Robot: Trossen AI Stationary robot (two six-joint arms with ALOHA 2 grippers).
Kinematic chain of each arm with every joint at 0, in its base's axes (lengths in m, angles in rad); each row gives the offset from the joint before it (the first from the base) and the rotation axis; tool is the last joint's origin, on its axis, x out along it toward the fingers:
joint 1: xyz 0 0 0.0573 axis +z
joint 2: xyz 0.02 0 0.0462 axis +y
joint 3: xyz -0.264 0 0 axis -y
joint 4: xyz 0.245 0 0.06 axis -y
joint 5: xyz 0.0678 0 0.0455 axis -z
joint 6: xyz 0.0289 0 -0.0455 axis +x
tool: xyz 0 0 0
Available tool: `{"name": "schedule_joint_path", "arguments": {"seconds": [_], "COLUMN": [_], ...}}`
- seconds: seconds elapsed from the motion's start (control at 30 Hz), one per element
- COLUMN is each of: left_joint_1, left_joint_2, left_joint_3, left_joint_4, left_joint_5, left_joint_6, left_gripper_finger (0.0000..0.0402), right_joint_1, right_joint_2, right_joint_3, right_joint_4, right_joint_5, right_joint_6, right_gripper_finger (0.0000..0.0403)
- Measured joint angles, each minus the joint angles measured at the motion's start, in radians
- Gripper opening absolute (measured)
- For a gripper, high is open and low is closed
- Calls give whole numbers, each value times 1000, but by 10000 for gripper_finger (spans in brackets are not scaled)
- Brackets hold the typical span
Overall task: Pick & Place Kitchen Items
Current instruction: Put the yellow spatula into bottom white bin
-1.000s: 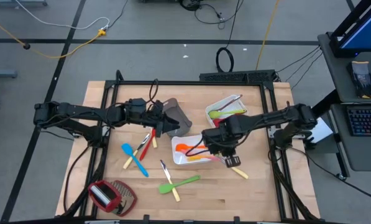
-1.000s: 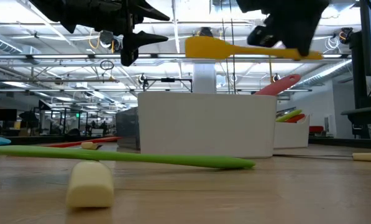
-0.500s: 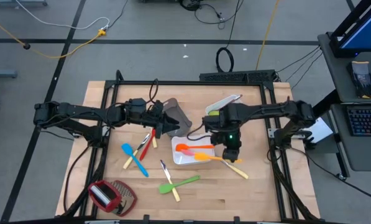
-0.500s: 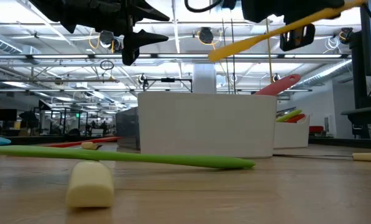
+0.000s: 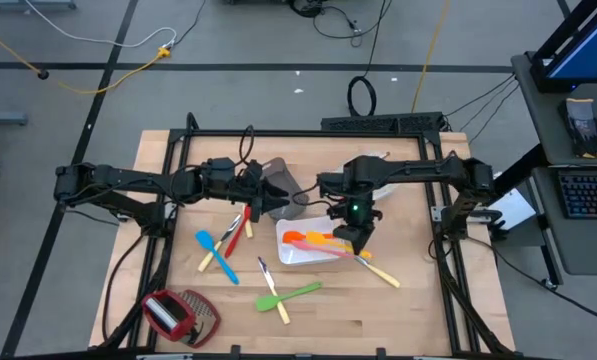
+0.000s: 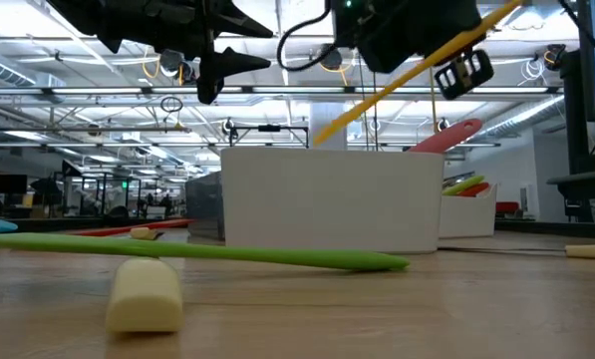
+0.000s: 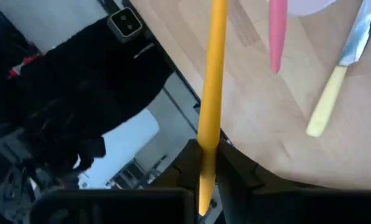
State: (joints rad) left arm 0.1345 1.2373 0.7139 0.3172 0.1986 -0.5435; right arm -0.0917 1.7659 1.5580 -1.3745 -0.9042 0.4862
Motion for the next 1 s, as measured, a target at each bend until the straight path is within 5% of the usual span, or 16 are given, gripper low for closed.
{"name": "schedule_joint_path", "arguments": {"seconds": [0.33,1.0], "left_joint_1": [0,0], "left_joint_2": [0,0], "left_joint_3": [0,0], "left_joint_4": [1,1], "left_joint_5": [1,6], "left_joint_6": [10,10], "left_gripper_finger": [186,186], "right_joint_1": [-6,-8], "right_joint_2": [135,141], "right_joint_3": [0,0], "right_joint_4": [12,231], "right_joint_5": [-17,-1], "right_joint_6": [-78,3], "right_gripper_finger": [29,74]}}
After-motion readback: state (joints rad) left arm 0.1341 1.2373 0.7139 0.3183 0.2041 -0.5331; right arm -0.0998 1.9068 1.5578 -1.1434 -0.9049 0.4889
